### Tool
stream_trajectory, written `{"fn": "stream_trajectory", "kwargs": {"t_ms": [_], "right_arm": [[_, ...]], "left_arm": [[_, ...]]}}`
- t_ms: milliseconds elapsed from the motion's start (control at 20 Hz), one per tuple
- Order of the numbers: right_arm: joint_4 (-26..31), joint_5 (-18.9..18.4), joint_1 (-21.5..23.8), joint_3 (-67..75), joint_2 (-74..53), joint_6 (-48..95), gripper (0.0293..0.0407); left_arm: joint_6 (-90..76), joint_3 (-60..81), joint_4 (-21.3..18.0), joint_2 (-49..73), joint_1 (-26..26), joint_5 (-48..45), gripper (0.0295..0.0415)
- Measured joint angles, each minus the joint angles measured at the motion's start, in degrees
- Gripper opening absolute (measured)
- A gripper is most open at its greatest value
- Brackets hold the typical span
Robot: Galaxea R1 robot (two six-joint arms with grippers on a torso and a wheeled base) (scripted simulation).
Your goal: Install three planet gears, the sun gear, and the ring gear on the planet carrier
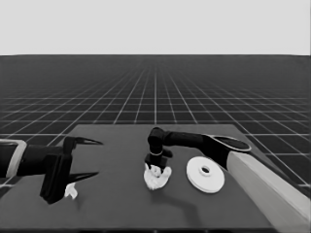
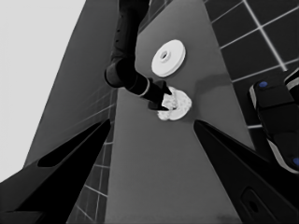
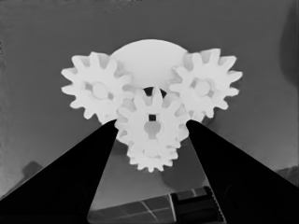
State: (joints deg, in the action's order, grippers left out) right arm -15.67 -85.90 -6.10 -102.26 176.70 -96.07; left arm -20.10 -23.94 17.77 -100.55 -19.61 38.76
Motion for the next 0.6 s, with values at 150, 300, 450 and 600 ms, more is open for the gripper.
{"fn": "stream_trajectory", "kwargs": {"t_ms": [150,300,450,600], "right_arm": [[0.0,0.0,0.0,0.0,0.0,-1.8,0.0309],[0.0,0.0,0.0,0.0,0.0,-3.6,0.0309],[0.0,0.0,0.0,0.0,0.0,-5.4,0.0309],[0.0,0.0,0.0,0.0,0.0,-7.2,0.0309]], "left_arm": [[0.0,0.0,0.0,0.0,0.0,0.0,0.0385],[0.0,0.0,0.0,0.0,0.0,0.0,0.0385],[0.0,0.0,0.0,0.0,0.0,0.0,0.0385],[0.0,0.0,0.0,0.0,0.0,0.0,0.0385]]}}
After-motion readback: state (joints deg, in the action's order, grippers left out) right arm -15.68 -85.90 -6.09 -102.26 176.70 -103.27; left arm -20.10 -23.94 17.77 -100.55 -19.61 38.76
